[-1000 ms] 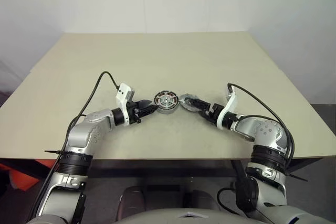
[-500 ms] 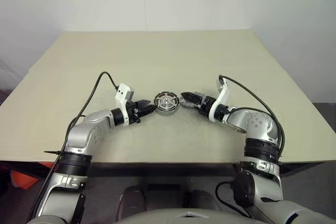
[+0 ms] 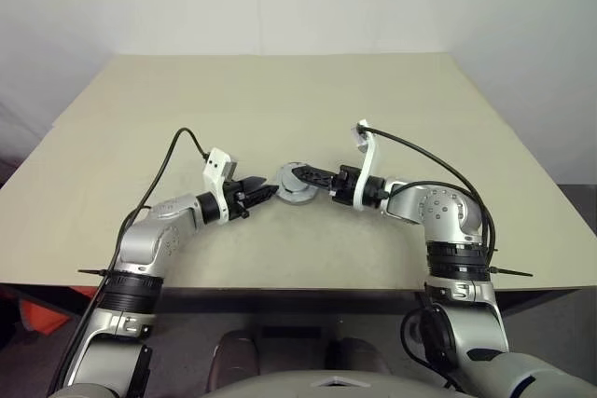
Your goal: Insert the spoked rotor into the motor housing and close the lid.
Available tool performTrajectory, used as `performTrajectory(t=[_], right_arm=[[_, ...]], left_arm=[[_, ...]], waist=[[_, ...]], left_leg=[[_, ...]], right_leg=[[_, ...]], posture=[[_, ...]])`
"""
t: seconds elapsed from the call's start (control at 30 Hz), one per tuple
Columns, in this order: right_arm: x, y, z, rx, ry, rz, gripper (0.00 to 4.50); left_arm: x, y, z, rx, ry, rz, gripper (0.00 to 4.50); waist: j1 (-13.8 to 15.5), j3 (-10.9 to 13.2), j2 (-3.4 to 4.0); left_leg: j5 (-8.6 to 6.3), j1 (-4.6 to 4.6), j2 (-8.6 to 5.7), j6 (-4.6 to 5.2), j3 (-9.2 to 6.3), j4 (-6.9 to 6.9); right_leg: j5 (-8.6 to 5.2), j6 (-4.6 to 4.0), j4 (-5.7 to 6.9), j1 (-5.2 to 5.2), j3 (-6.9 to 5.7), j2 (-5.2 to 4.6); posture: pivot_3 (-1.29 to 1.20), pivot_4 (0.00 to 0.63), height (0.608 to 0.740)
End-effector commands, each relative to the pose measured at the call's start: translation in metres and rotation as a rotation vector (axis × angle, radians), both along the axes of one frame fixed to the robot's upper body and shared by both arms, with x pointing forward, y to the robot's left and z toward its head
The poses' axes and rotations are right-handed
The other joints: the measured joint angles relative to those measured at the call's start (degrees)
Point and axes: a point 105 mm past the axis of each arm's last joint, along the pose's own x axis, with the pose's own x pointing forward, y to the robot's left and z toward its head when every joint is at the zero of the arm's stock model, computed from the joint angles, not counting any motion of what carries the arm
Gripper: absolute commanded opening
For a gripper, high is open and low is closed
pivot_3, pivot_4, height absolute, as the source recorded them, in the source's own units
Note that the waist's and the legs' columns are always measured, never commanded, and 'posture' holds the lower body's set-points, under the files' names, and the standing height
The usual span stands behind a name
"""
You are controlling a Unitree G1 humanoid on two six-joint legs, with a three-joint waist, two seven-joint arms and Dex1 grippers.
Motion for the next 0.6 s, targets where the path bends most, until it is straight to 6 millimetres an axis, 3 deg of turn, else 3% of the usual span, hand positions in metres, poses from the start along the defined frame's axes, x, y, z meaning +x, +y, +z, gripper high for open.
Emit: performTrajectory(t=[0.03, 0.33, 0.6], right_arm=[[0.004, 0.004, 0.015, -0.02, -0.123, 0.024, 4.43], [0.011, 0.02, 0.004, -0.357, -0.651, 0.189, 4.43], [0.019, 0.031, -0.02, -0.455, -0.746, 0.263, 4.43]], left_arm=[[0.002, 0.005, 0.019, -0.007, -0.081, 0.021, 2.41], [0.002, 0.009, 0.018, -0.005, -0.08, 0.039, 2.41], [0.002, 0.012, 0.018, -0.003, -0.083, 0.053, 2.41]], waist=[[0.0, 0.0, 0.0], [-0.1, 0.0, -0.01], [-0.4, 0.0, -0.01]], left_leg=[[0.0, 0.0, 0.0, 0.0, 0.0, 0.0], [-0.01, -0.05, 0.0, 0.02, 0.0, 0.08], [-0.14, -0.17, 0.01, 0.25, 0.0, 0.37]], right_leg=[[0.01, -0.02, 0.0, 0.0, 0.0, 0.0], [0.0, 0.0, 0.01, -0.01, 0.0, 0.0], [0.2, -0.36, 0.12, -0.02, 0.0, 0.0]], posture=[[0.0, 0.0, 0.74], [0.0, 0.0, 0.74], [0.0, 0.0, 0.74]])
